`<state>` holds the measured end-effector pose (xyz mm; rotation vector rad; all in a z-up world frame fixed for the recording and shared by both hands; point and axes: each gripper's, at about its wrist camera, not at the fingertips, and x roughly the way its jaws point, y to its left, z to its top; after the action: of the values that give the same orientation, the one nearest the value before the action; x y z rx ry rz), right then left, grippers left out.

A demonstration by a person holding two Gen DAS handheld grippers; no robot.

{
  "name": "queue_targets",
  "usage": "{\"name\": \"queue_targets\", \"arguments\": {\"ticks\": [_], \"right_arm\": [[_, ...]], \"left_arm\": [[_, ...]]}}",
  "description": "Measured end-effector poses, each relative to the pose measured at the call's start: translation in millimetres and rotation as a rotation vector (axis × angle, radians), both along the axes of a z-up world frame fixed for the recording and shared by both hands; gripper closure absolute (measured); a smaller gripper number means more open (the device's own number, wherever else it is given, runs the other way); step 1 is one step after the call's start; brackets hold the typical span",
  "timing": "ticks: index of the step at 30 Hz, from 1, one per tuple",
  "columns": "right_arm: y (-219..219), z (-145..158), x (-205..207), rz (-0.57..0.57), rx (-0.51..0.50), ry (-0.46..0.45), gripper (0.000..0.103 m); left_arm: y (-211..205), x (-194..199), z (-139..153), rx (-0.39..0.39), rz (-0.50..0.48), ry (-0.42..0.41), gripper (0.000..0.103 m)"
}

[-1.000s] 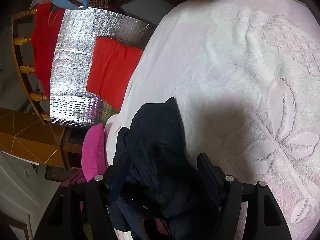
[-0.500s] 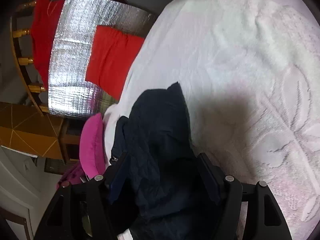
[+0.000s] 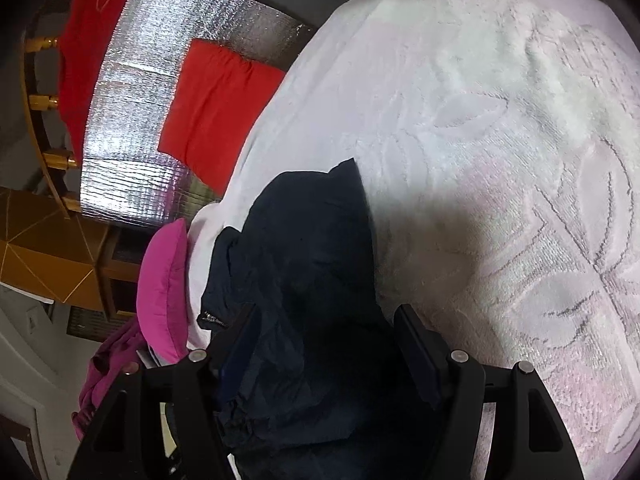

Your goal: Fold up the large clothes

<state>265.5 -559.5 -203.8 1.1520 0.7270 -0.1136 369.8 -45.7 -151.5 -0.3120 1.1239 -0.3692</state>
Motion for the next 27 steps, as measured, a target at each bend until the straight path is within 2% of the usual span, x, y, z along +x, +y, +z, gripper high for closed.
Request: {"name": "queue_targets", "arguments": {"ticks": [5, 8, 10, 12, 15, 18, 23, 25, 27], "right_arm": [[0.0, -4.3, 4.9, 0.0, -0.012, 0.013, 0.031], [0.4, -3.0, 6.5, 0.004, -0.025, 0.007, 0.031], [3.1, -1.3, 8.7, 0.015, -0.047, 0.008, 0.031], [6.3, 0.2, 10.2, 0.024, -0.078, 0.017, 0.031], [9.4, 1.4, 11.3, 0.043, -0.112, 0.031, 0.031], [13.8, 5.0, 12.6, 0.057, -0.165, 0.051, 0.035], [36.7, 17.3, 22.9, 0.111, -0.412, 0.139, 0.049], [46.8, 19.5, 27.7, 0.137, -0.518, 0.18, 0.051], [52.7, 20.5, 29.7, 0.151, -0.579, 0.201, 0.051]], "left_arm": [[25.3, -17.0, -5.9, -0.046, 0.025, -0.003, 0.043], [36.4, -24.4, -10.6, -0.075, 0.044, -0.002, 0.04], [34.8, -30.9, -11.4, -0.098, 0.03, -0.012, 0.04], [27.7, -36.7, -10.8, -0.112, 0.009, -0.029, 0.034], [7.1, -32.7, -22.6, -0.09, -0.021, 0.007, 0.029], [-10.2, -21.1, -40.7, -0.098, -0.003, 0.046, 0.029], [-24.9, 3.0, -67.3, -0.073, 0.081, 0.078, 0.031], [-27.7, 9.6, -74.0, -0.054, 0.107, 0.083, 0.045], [-31.1, 14.6, -80.7, -0.042, 0.113, 0.098, 0.06]]}}
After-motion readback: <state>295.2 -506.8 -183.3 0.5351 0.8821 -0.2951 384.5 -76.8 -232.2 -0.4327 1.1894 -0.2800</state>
